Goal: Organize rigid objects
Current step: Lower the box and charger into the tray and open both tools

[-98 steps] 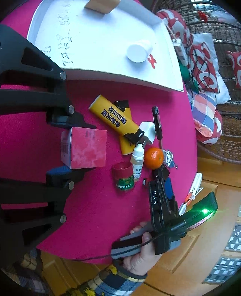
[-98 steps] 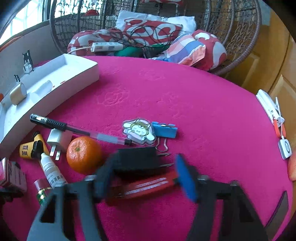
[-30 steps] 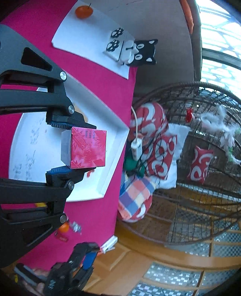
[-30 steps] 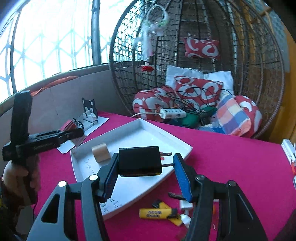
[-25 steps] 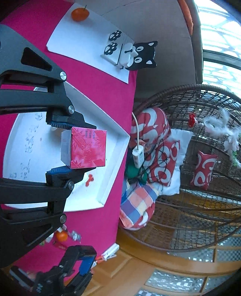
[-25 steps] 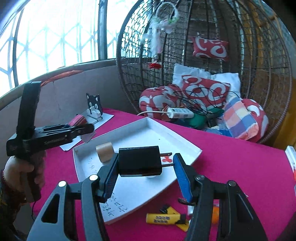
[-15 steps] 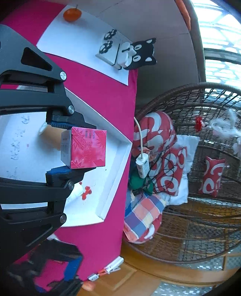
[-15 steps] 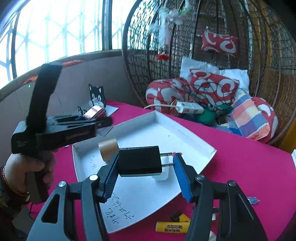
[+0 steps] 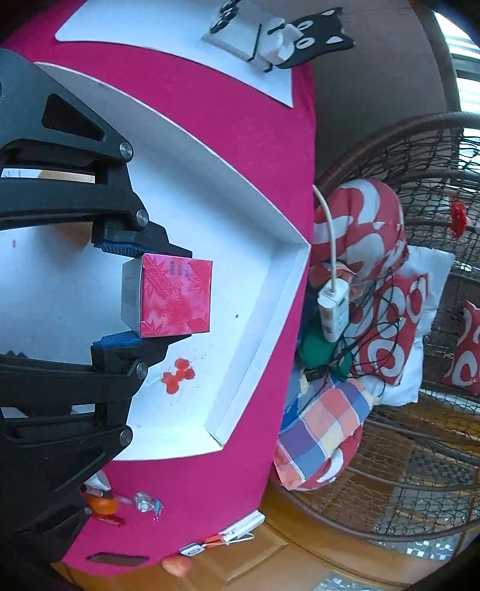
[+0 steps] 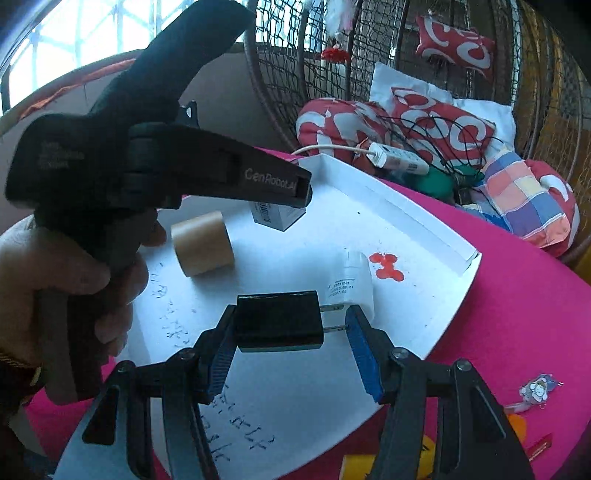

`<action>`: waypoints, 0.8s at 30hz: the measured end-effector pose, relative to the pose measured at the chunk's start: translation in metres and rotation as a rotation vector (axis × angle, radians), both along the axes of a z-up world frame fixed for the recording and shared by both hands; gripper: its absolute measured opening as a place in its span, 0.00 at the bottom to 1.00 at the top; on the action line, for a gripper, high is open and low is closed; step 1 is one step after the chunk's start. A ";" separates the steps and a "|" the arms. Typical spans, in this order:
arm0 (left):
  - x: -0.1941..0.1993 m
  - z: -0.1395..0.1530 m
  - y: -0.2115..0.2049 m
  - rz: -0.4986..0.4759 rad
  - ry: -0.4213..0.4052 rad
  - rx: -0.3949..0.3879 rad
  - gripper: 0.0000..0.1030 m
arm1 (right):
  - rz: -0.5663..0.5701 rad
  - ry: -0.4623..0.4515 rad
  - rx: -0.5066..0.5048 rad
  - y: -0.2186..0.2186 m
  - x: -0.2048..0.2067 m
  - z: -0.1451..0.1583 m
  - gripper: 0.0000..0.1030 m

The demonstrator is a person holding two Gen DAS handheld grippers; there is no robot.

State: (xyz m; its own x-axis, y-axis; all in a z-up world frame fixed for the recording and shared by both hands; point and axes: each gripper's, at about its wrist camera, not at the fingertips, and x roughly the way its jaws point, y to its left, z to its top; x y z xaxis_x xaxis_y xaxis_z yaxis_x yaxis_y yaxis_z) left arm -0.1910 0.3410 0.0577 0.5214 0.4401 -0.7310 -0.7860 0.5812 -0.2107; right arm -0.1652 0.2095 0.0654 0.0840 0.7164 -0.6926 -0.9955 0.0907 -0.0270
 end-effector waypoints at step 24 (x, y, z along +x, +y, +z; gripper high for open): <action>-0.065 0.049 -0.043 0.212 -0.099 0.236 1.00 | -0.136 -0.064 0.171 -0.053 0.017 0.029 1.00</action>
State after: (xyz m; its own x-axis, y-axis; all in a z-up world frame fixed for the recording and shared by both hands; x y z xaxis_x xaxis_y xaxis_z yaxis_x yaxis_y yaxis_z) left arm -0.2562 0.2982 0.1068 0.4633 0.6978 -0.5464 -0.8773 0.4485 -0.1710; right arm -0.1481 0.1568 0.0945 0.2278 0.8021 -0.5521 -0.9706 0.2324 -0.0628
